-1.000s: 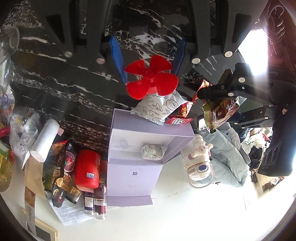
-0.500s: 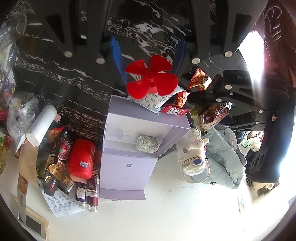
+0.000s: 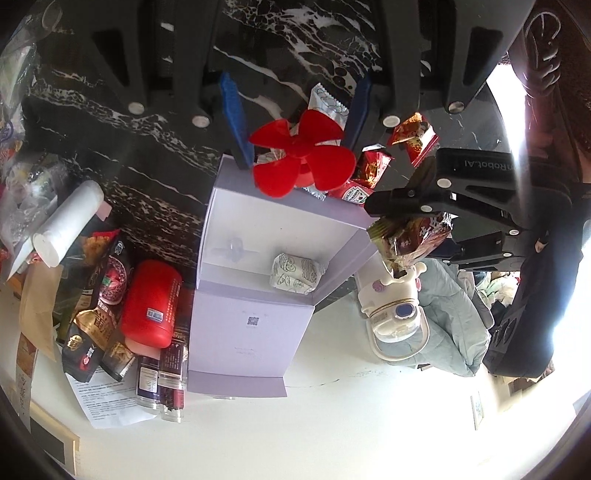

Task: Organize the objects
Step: 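Carry the cereal bag in left tool and red flower in right tool over the lavender box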

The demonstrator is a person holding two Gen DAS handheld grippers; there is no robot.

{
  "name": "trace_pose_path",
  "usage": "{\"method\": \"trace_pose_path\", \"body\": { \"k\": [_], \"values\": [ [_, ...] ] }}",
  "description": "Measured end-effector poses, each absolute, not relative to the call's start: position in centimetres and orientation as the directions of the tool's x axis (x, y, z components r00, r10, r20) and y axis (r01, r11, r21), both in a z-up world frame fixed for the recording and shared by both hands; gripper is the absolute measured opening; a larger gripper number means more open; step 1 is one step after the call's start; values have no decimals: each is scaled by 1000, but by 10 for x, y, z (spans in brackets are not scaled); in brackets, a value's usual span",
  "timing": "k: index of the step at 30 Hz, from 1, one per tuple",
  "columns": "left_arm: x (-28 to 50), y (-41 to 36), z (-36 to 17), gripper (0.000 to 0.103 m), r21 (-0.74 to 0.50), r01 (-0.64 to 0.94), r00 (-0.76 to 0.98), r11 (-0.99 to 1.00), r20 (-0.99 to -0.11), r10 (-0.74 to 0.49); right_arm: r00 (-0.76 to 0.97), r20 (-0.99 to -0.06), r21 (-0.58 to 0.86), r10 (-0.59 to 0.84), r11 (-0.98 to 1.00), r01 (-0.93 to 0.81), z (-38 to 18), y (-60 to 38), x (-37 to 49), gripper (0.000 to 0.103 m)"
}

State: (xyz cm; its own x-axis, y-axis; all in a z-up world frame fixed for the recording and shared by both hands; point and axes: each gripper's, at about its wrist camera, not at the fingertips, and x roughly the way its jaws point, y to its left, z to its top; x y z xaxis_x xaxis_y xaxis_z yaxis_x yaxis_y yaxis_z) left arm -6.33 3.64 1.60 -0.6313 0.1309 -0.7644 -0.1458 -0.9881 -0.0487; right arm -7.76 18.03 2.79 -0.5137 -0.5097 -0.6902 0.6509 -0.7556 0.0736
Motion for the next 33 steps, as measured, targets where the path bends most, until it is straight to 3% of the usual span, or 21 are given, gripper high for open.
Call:
{"method": "trace_pose_path", "body": {
  "k": [33],
  "values": [
    [-201,11,32,67,26,-57,-688,-998,-725,21,-553,-652,33,-519,-747,664,58,140,-210,49]
  ]
}}
